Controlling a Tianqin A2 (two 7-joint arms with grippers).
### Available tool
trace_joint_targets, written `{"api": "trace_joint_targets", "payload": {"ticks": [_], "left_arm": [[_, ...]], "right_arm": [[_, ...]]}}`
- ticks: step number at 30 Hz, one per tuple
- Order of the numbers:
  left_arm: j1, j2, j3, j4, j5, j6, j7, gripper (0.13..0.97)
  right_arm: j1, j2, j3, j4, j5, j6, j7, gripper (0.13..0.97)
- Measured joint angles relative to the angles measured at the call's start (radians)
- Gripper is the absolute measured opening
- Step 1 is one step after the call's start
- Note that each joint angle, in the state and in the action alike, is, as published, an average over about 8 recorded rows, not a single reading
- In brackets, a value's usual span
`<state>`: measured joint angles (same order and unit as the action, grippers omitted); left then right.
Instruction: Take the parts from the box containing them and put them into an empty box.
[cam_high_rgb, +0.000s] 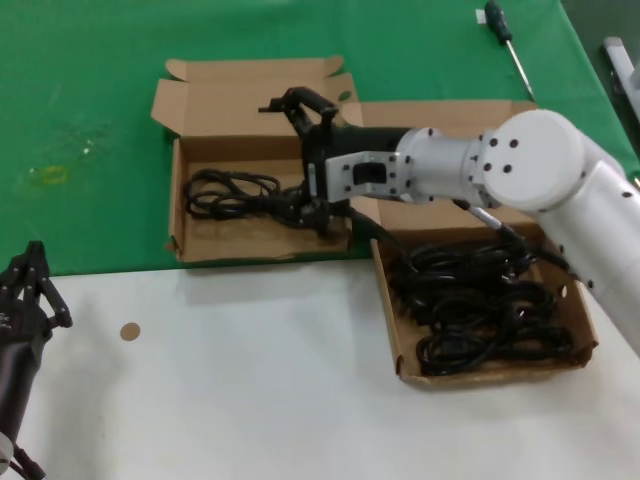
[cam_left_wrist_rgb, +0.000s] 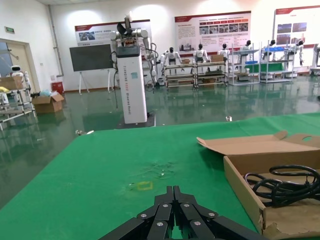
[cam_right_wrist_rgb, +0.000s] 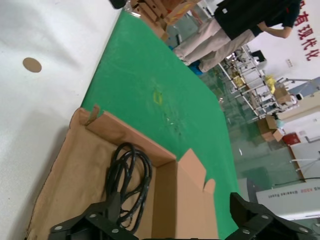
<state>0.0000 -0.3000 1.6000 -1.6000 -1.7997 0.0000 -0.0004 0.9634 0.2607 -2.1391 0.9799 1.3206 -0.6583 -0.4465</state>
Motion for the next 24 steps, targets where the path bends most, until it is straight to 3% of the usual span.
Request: {"api": "trace_joint_targets", "payload": {"ticks": [9, 18, 24], "left_arm": [[0.000, 0.000, 0.000, 0.000, 0.000, 0.000, 0.000, 0.159], [0.000, 0.000, 0.000, 0.000, 0.000, 0.000, 0.000, 0.212], [0.000, 0.000, 0.000, 0.000, 0.000, 0.000, 0.000, 0.241]], "right_arm": [[-0.027, 0.019, 0.012, 0.051, -0.002, 0.008, 0.038, 0.830], [-0.113, 0.021, 0.060, 0.103, 0.042, 0.067, 0.075, 0.933], [-0.186, 0.022, 0.102, 0.148, 0.080, 0.119, 0.108, 0.953]]}}
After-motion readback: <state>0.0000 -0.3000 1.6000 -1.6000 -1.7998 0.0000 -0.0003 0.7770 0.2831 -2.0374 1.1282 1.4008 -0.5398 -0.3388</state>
